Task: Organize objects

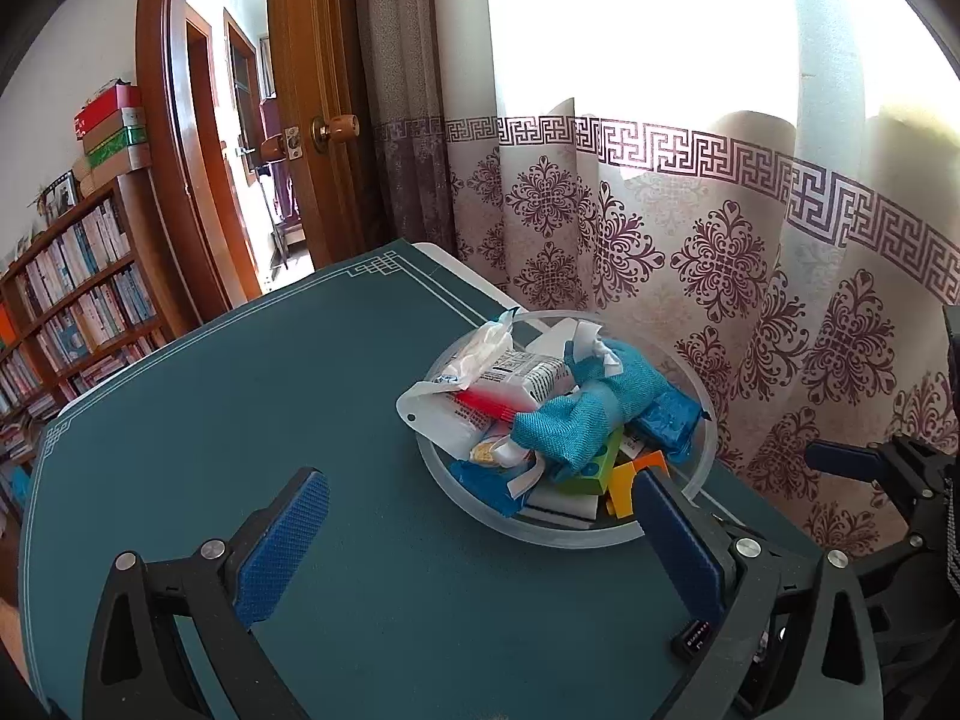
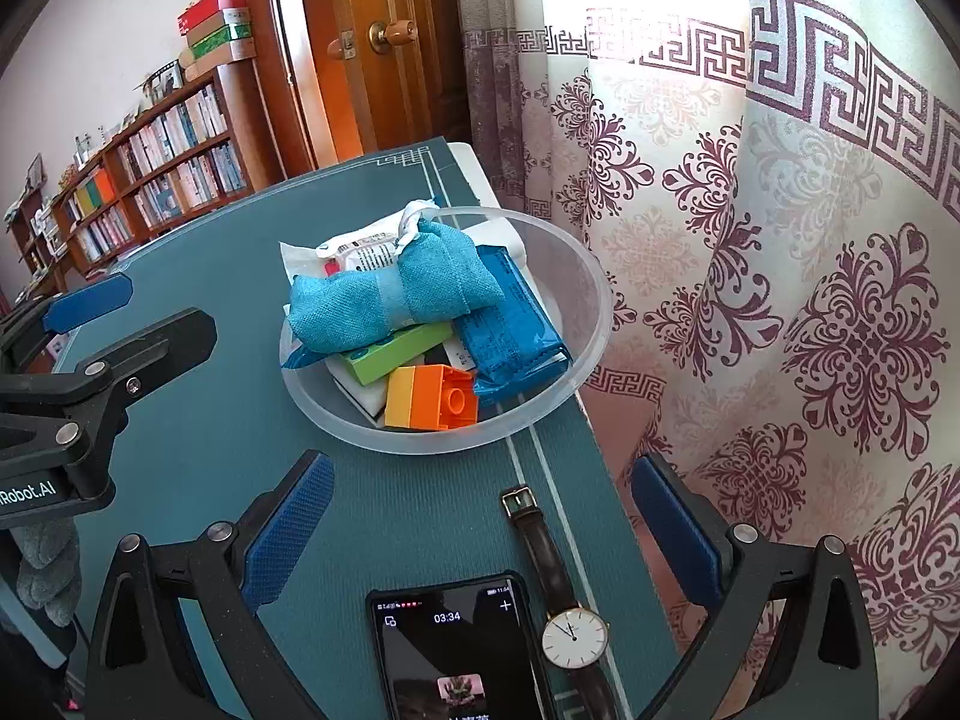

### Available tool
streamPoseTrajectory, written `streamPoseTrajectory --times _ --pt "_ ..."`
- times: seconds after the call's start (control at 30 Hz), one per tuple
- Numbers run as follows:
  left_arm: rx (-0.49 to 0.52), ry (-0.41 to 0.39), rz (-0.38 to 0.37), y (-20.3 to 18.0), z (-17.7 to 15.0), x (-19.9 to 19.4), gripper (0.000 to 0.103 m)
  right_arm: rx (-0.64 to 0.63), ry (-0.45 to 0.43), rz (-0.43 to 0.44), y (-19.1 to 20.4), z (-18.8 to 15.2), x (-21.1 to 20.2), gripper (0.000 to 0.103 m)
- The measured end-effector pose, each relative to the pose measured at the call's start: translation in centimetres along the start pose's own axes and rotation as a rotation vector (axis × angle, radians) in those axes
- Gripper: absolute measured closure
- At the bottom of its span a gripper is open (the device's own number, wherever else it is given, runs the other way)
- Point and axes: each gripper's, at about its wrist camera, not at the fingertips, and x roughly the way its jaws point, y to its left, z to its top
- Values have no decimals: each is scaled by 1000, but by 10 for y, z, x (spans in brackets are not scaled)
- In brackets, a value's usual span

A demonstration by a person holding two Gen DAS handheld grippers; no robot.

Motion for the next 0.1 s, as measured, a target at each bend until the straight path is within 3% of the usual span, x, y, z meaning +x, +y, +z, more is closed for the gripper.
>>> streamPoseTrajectory --times 0.1 --pt "4 4 -9 -1 0 1 0 11 4 -4 -2 0 1 3"
